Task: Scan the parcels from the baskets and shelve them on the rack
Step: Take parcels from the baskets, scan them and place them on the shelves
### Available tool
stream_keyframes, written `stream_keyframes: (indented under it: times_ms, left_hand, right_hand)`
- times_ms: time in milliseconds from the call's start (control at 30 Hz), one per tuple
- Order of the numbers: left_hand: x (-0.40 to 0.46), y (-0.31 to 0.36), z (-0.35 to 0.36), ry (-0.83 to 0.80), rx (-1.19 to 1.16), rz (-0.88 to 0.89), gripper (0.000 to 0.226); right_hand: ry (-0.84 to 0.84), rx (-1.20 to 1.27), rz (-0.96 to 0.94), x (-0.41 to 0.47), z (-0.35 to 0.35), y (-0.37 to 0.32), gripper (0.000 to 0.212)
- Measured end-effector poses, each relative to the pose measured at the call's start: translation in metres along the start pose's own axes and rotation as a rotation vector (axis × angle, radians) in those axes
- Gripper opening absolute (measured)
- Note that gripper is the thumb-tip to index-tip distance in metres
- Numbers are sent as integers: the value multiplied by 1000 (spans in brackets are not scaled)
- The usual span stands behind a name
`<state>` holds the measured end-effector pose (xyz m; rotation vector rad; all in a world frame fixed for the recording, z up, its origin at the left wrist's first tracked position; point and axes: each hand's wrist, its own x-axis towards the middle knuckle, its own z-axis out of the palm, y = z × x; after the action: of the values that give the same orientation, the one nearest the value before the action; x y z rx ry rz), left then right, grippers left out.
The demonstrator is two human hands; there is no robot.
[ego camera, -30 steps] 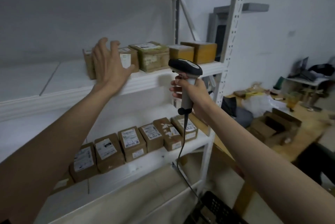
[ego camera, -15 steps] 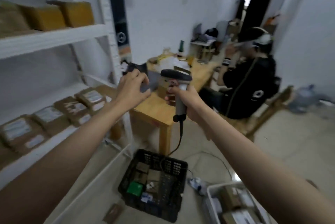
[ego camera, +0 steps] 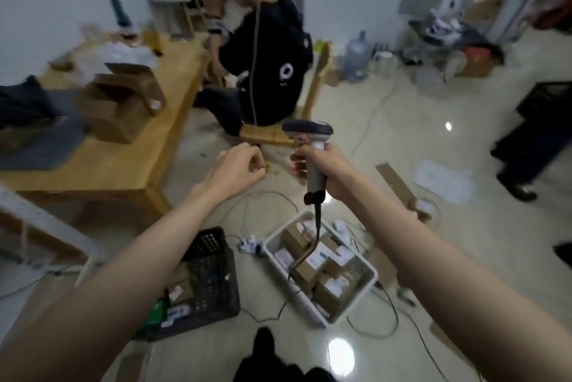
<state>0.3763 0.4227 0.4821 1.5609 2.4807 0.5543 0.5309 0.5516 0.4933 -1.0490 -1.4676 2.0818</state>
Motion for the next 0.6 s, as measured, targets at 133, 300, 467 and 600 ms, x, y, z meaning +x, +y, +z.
stream_keyframes:
  times_ms: [133,300,467,600]
  left_hand:
    - [35,25,70,-173,-43,33,8]
    - [71,36,156,-404,-100,42,7]
    - [94,31,228,-580,-115,7,8]
    - [97,26,287,-696,-221,-93,5]
  right_hand:
    - [140,65,114,16,-65,41,10]
    - [350,188,265,35,-131,95,7]
    - [482,262,383,51,-177,151,12]
    - [547,299,460,61,-204,197,15]
